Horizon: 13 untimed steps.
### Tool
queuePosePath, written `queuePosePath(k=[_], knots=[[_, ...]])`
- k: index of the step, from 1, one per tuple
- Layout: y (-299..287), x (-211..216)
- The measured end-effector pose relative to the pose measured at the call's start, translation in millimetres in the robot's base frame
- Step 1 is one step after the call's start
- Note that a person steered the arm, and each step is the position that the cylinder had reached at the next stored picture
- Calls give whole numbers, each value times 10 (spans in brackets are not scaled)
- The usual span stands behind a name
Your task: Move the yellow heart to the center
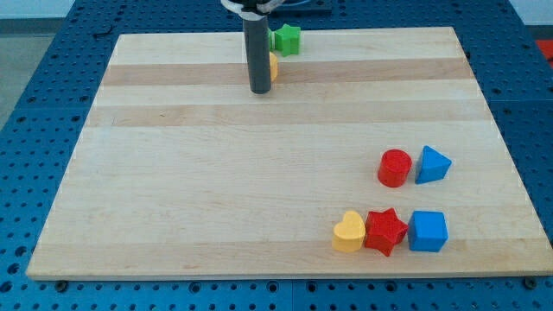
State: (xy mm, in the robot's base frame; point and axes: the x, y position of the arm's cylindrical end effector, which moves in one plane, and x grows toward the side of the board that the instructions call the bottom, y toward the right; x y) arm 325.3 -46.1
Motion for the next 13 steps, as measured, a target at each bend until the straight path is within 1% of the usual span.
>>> queuePosePath(k=[2,3,4,5,6,7,8,10,11,12,13], knots=[[7,-453],[7,-491],[6,33],[-181,800],[-330,1677],[-125,2439],[185,2927],[228,2937],[512,2929],[968,2927],[1266,2927]])
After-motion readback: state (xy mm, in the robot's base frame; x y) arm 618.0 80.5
